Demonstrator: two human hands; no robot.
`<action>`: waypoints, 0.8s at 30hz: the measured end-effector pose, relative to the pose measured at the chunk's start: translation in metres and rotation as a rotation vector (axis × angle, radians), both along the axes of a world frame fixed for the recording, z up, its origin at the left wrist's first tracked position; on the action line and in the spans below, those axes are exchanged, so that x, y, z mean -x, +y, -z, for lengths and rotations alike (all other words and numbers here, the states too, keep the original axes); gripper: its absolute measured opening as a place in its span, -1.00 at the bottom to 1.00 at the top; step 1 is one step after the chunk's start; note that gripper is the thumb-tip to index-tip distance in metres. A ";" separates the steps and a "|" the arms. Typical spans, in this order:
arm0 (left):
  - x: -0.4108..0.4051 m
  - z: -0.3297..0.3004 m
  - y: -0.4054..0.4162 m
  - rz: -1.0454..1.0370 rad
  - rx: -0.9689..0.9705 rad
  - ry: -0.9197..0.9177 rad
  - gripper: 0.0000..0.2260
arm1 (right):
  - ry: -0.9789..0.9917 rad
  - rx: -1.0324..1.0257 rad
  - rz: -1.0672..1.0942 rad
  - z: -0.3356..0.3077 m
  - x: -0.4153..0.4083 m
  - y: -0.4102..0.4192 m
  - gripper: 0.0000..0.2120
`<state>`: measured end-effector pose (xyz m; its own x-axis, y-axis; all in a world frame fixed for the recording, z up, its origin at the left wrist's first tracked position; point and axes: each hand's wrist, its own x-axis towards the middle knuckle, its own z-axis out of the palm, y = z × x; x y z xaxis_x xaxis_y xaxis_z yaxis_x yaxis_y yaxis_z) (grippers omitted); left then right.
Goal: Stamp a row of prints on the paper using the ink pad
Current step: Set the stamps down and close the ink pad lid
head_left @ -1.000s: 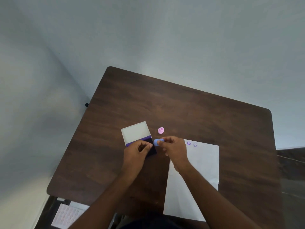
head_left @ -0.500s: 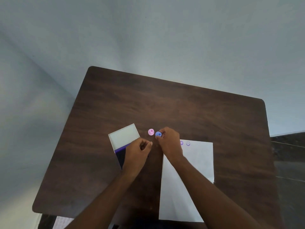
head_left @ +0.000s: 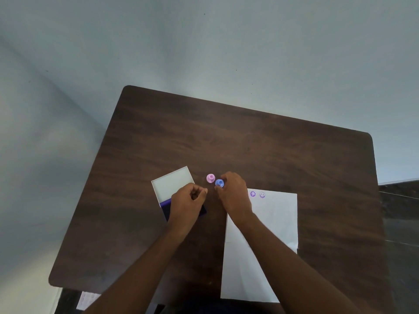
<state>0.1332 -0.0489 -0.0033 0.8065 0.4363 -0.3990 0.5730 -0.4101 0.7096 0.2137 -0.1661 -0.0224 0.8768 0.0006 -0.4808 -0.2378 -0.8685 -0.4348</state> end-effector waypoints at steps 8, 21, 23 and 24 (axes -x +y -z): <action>0.023 0.000 0.031 -0.193 0.101 -0.047 -0.84 | -0.228 -0.180 0.023 -0.012 0.023 -0.006 -0.85; 0.049 0.000 0.079 -0.578 0.218 -0.079 -0.88 | -0.095 -0.204 -0.340 -0.026 0.023 0.059 -0.65; 0.047 0.000 0.081 -0.614 0.245 -0.095 -0.81 | -0.066 -0.169 -0.377 -0.025 0.019 0.065 -0.61; 0.047 0.000 0.082 -0.612 0.250 -0.102 -0.78 | -0.049 -0.156 -0.380 -0.023 0.017 0.068 -0.60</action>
<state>0.0859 0.0333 -0.0032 0.4817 0.7315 -0.4826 0.5749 0.1519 0.8040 0.1968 -0.0984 0.0007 0.8220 0.3979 -0.4075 0.1107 -0.8135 -0.5710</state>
